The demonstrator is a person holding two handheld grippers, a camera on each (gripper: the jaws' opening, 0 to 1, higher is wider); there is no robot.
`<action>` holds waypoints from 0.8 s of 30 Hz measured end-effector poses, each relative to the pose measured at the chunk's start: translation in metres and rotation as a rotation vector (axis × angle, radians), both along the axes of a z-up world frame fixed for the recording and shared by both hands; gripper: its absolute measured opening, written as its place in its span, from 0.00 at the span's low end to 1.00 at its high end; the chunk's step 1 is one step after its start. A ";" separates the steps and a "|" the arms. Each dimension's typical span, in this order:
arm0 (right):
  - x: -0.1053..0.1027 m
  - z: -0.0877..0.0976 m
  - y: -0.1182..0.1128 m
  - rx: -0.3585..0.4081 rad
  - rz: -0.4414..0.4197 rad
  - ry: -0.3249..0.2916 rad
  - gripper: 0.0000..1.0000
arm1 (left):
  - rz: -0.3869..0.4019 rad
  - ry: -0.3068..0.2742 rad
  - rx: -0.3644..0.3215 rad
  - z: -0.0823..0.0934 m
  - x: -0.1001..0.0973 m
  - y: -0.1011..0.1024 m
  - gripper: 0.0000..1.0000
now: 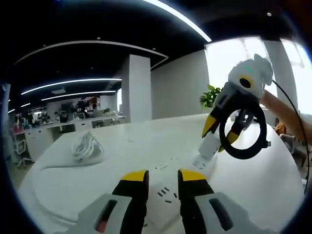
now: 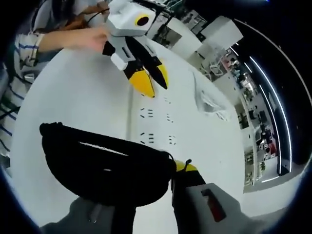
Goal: Straighten the power strip on the desk, plug the charger into it
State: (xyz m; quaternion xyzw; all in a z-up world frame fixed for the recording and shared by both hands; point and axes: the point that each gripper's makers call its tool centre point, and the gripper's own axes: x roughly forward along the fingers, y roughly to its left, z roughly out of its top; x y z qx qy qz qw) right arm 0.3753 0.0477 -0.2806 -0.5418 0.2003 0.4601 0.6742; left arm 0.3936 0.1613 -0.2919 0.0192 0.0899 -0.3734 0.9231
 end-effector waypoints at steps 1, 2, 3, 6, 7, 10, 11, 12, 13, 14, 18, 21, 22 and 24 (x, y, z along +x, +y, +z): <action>0.000 0.001 0.000 -0.002 0.001 -0.001 0.25 | -0.001 0.001 0.000 0.000 0.000 0.000 0.23; 0.000 0.003 -0.001 -0.001 0.003 -0.002 0.25 | -0.002 0.001 0.000 0.000 0.000 0.000 0.23; -0.001 0.004 -0.002 0.000 0.006 -0.003 0.25 | -0.004 0.000 0.000 0.000 -0.001 -0.001 0.24; -0.001 0.007 -0.001 0.024 0.003 0.009 0.24 | -0.006 -0.001 -0.001 0.001 -0.001 -0.001 0.24; -0.002 0.006 -0.001 0.030 0.001 0.020 0.24 | -0.005 -0.002 -0.002 0.001 -0.001 -0.001 0.24; 0.000 0.006 -0.001 0.039 -0.001 0.016 0.24 | -0.004 0.000 -0.002 0.000 -0.001 -0.001 0.24; 0.000 0.005 -0.001 0.038 0.000 0.016 0.24 | -0.004 0.000 0.000 0.000 0.000 -0.001 0.24; 0.000 0.005 -0.001 0.036 0.000 0.018 0.23 | -0.004 0.000 0.001 0.000 0.000 -0.001 0.24; 0.002 0.004 -0.002 0.044 -0.049 0.041 0.23 | -0.004 0.001 0.004 -0.001 0.000 -0.001 0.24; 0.003 0.003 -0.002 0.053 -0.090 0.062 0.23 | -0.004 0.001 0.008 -0.001 0.000 -0.001 0.24; 0.001 0.000 -0.004 0.091 -0.067 0.127 0.23 | -0.010 0.005 0.015 -0.003 -0.002 -0.003 0.24; 0.002 0.001 -0.006 0.209 -0.050 0.212 0.22 | -0.016 0.005 0.022 -0.004 -0.004 -0.004 0.24; 0.003 0.001 -0.007 0.254 -0.051 0.238 0.22 | -0.018 0.004 0.022 -0.004 -0.004 -0.005 0.24; 0.005 0.001 -0.004 0.314 -0.095 0.274 0.22 | -0.022 0.000 0.018 -0.003 -0.004 -0.006 0.24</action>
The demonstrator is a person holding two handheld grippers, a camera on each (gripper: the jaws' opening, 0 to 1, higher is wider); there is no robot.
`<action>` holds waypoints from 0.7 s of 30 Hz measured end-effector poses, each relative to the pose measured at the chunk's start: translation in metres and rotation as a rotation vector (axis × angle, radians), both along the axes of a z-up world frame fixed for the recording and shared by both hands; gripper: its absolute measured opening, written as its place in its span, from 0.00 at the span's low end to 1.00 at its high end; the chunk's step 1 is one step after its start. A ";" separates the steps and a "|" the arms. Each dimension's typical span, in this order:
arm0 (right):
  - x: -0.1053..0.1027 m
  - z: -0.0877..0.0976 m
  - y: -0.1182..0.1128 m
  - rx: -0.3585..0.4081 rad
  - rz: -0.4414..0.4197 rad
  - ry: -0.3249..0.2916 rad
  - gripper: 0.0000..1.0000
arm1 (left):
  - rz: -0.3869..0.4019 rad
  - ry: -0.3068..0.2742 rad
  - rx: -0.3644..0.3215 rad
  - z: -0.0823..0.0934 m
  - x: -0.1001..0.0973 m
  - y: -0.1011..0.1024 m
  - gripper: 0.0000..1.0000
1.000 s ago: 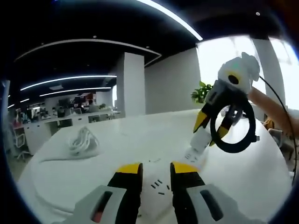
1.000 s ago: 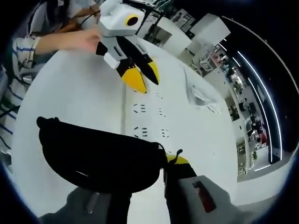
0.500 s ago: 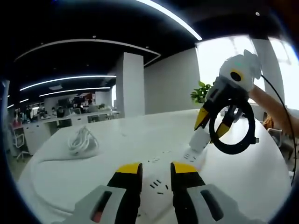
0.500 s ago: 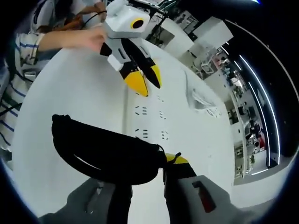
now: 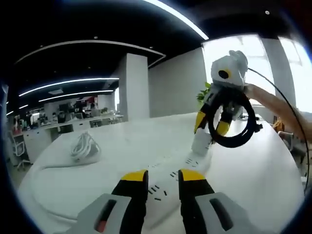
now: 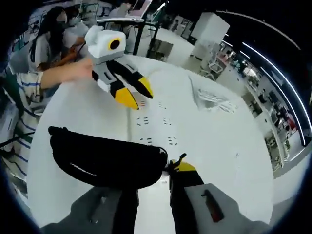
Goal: Straighten the power strip on the desk, plug the charger into it
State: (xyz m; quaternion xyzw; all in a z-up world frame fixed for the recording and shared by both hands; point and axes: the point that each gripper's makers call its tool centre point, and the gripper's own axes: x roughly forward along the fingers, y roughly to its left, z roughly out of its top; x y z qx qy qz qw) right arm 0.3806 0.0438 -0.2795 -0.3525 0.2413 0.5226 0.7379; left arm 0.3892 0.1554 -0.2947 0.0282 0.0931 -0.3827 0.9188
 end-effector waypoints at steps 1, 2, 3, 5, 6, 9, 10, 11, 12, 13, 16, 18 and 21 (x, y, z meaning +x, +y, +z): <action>0.000 -0.001 -0.001 -0.006 -0.005 0.004 0.22 | -0.001 0.001 -0.003 0.000 0.000 0.000 0.24; -0.002 -0.002 0.002 -0.016 -0.001 -0.002 0.22 | -0.001 0.002 -0.005 0.001 0.000 0.000 0.24; -0.005 -0.004 0.001 -0.065 0.006 -0.027 0.22 | 0.002 0.000 -0.004 0.001 0.000 0.000 0.24; -0.007 -0.005 0.003 -0.133 0.025 -0.051 0.22 | 0.006 0.000 -0.001 0.000 0.001 0.001 0.24; -0.009 -0.007 0.004 -0.195 0.042 -0.073 0.22 | 0.006 0.004 -0.001 -0.001 0.002 0.000 0.24; -0.006 -0.009 0.003 -0.234 0.041 -0.062 0.22 | 0.004 0.009 0.015 -0.005 0.000 -0.001 0.24; -0.004 -0.010 0.001 -0.242 0.047 -0.064 0.22 | 0.002 0.010 0.018 -0.006 -0.001 -0.001 0.24; -0.003 -0.010 -0.001 -0.251 0.060 -0.070 0.22 | -0.001 0.011 0.022 -0.006 -0.001 -0.002 0.24; -0.002 -0.011 -0.004 -0.246 0.069 -0.071 0.22 | -0.004 0.010 0.024 -0.006 -0.001 -0.002 0.24; 0.000 -0.010 -0.005 -0.232 0.072 -0.067 0.22 | -0.007 0.009 0.024 -0.006 -0.002 -0.003 0.24; 0.005 -0.011 -0.007 -0.197 0.055 -0.043 0.22 | -0.014 0.008 0.018 -0.005 -0.003 -0.005 0.24; 0.005 -0.011 -0.005 -0.197 0.028 -0.013 0.22 | -0.015 0.006 0.016 -0.004 -0.003 -0.005 0.24; 0.005 -0.013 -0.002 -0.236 0.024 0.001 0.22 | -0.011 0.005 0.006 -0.002 -0.001 -0.004 0.24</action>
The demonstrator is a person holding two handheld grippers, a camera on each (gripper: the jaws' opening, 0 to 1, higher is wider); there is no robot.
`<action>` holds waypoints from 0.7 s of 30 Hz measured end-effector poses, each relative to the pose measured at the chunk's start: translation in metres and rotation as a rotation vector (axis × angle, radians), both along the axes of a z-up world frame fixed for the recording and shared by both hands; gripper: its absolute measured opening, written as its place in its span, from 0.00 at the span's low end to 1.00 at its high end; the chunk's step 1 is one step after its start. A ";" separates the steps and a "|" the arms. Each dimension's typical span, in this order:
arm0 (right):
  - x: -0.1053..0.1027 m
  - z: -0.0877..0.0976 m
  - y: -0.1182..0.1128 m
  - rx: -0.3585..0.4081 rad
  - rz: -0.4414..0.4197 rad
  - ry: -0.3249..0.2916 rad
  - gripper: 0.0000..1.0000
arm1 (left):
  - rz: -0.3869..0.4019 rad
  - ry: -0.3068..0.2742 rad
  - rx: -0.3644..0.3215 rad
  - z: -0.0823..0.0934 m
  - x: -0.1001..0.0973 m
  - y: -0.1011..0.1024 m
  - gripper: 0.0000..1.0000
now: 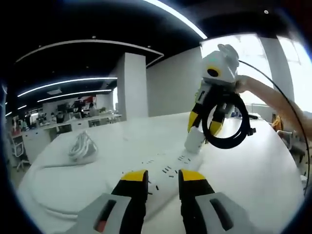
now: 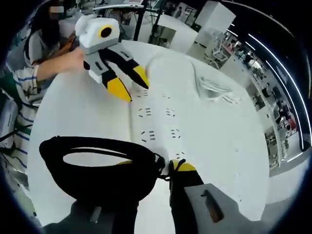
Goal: Straighten the power strip on the desk, plug the charger into it
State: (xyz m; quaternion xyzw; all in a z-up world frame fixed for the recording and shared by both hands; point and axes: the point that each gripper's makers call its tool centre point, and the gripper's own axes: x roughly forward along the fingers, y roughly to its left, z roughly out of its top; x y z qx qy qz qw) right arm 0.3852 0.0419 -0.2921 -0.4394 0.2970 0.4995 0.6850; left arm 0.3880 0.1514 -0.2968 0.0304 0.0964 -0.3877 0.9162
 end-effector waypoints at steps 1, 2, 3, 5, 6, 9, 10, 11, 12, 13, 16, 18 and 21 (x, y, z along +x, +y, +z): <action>0.001 0.000 0.000 -0.004 -0.001 0.004 0.22 | 0.000 0.000 -0.002 0.000 0.000 0.000 0.24; 0.001 0.000 0.000 -0.006 -0.001 0.009 0.22 | 0.000 0.001 -0.004 0.000 0.001 0.000 0.24; 0.001 0.000 -0.001 -0.001 0.000 0.018 0.22 | -0.001 0.002 -0.003 0.000 0.001 0.000 0.24; 0.001 0.000 -0.001 0.035 0.005 0.042 0.22 | -0.001 0.004 0.002 -0.001 0.000 0.000 0.24; 0.001 0.000 -0.001 0.069 0.009 0.061 0.21 | -0.002 0.004 0.006 -0.002 0.000 0.000 0.24; 0.003 0.001 -0.003 0.150 0.022 0.078 0.21 | -0.002 0.008 0.009 -0.003 0.001 -0.001 0.24; 0.002 0.001 -0.002 0.146 0.018 0.077 0.21 | -0.001 0.008 0.012 -0.003 0.002 0.000 0.24; 0.002 0.001 -0.001 0.141 0.022 0.072 0.21 | 0.000 0.007 0.012 -0.003 0.002 0.000 0.24; 0.002 0.000 0.001 0.126 0.022 0.068 0.21 | -0.002 0.007 0.012 -0.003 0.001 -0.001 0.24; 0.002 0.000 0.000 0.092 0.011 0.060 0.21 | -0.003 0.006 0.010 -0.003 0.001 -0.001 0.24; 0.001 -0.001 0.006 0.022 0.025 0.007 0.22 | -0.006 0.007 0.013 -0.003 0.001 -0.002 0.24; 0.001 -0.002 0.009 0.020 0.019 -0.003 0.22 | -0.007 0.010 0.025 -0.006 0.000 -0.003 0.24; 0.003 0.000 0.005 0.082 0.028 0.002 0.22 | -0.011 0.015 0.038 -0.009 -0.002 -0.002 0.25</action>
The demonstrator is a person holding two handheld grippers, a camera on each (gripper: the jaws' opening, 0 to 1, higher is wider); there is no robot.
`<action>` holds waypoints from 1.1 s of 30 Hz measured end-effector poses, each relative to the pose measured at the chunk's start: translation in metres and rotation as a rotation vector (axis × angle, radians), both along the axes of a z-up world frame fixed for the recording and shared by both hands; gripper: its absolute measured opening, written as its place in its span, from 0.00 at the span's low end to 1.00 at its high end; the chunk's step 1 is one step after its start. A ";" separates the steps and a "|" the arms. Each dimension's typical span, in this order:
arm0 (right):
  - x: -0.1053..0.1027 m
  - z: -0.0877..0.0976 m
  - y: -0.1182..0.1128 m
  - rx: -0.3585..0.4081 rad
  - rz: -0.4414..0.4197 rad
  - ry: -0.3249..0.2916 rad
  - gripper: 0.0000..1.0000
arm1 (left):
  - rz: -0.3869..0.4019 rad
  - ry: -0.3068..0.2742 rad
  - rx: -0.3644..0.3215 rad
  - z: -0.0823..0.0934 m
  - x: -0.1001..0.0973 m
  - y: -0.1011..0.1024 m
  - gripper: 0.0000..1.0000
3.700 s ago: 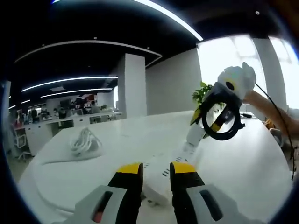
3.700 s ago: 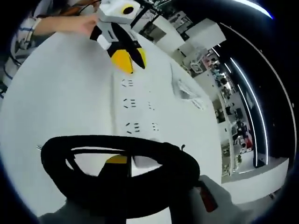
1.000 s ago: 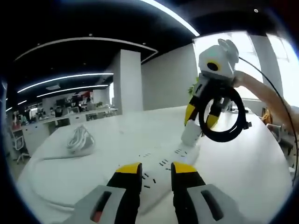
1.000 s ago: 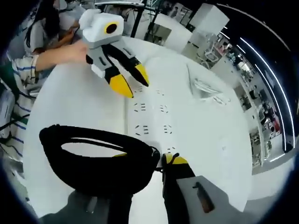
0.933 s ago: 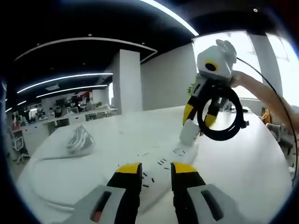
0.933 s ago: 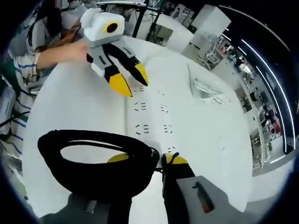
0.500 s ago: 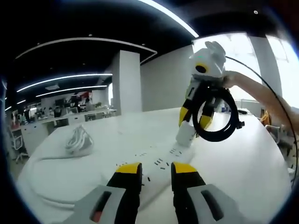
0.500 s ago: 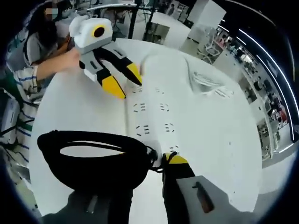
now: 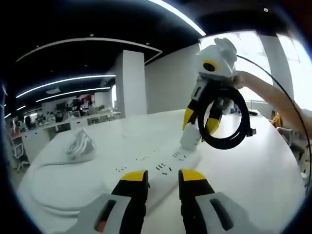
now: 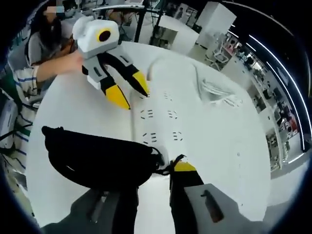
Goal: Straighten the power strip on the desk, plug the charger into it
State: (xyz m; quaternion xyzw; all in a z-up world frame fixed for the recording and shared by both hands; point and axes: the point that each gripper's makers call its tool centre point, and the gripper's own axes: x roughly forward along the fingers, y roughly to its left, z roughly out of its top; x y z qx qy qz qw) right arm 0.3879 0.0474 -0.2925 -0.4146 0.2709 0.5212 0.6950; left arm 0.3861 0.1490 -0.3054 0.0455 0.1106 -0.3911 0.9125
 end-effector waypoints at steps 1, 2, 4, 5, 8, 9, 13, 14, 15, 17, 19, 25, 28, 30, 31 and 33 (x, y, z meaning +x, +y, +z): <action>0.000 0.000 -0.002 0.012 0.005 0.001 0.22 | 0.000 0.000 0.003 0.000 0.000 0.000 0.25; -0.001 0.000 -0.001 0.056 0.020 0.002 0.21 | 0.000 -0.001 0.003 0.000 0.000 0.000 0.25; -0.001 0.000 -0.003 0.082 0.026 -0.002 0.21 | 0.000 0.000 -0.004 0.000 0.000 0.000 0.25; -0.001 0.001 0.000 0.077 0.021 -0.001 0.22 | 0.001 0.000 -0.004 0.001 0.000 0.000 0.25; 0.005 0.001 -0.001 -0.068 0.006 -0.019 0.22 | 0.001 -0.003 0.000 0.001 0.000 0.000 0.25; 0.005 0.001 0.000 -0.116 0.011 -0.031 0.22 | 0.001 -0.002 0.000 0.001 0.000 0.000 0.25; 0.007 0.000 0.000 -0.149 -0.001 -0.036 0.22 | 0.006 -0.004 0.002 0.002 -0.001 0.002 0.25; 0.007 0.000 -0.002 -0.136 -0.002 -0.040 0.22 | 0.007 -0.005 0.002 0.002 -0.001 0.003 0.25; 0.006 0.001 -0.001 -0.106 -0.003 -0.046 0.22 | 0.008 -0.007 -0.001 0.003 -0.002 0.003 0.25; 0.006 0.001 -0.001 -0.088 -0.007 -0.050 0.22 | 0.011 -0.012 -0.007 0.005 -0.002 0.004 0.25; 0.005 0.000 -0.001 -0.081 -0.007 -0.059 0.22 | 0.019 -0.018 -0.003 0.006 0.000 0.007 0.25; 0.005 0.001 -0.001 -0.045 0.003 -0.111 0.23 | 0.060 -0.025 0.000 0.008 0.007 0.017 0.25; 0.012 0.004 0.000 0.004 0.020 -0.174 0.24 | 0.079 -0.025 0.009 0.007 0.009 0.022 0.25; 0.015 0.006 0.001 0.032 0.035 -0.213 0.24 | 0.085 -0.023 0.008 0.008 0.010 0.024 0.25; 0.016 0.006 0.001 0.052 0.037 -0.229 0.24 | 0.088 -0.024 0.007 0.008 0.010 0.025 0.25; 0.018 0.008 0.002 0.092 0.042 -0.249 0.25 | 0.093 -0.025 0.005 0.009 0.011 0.026 0.25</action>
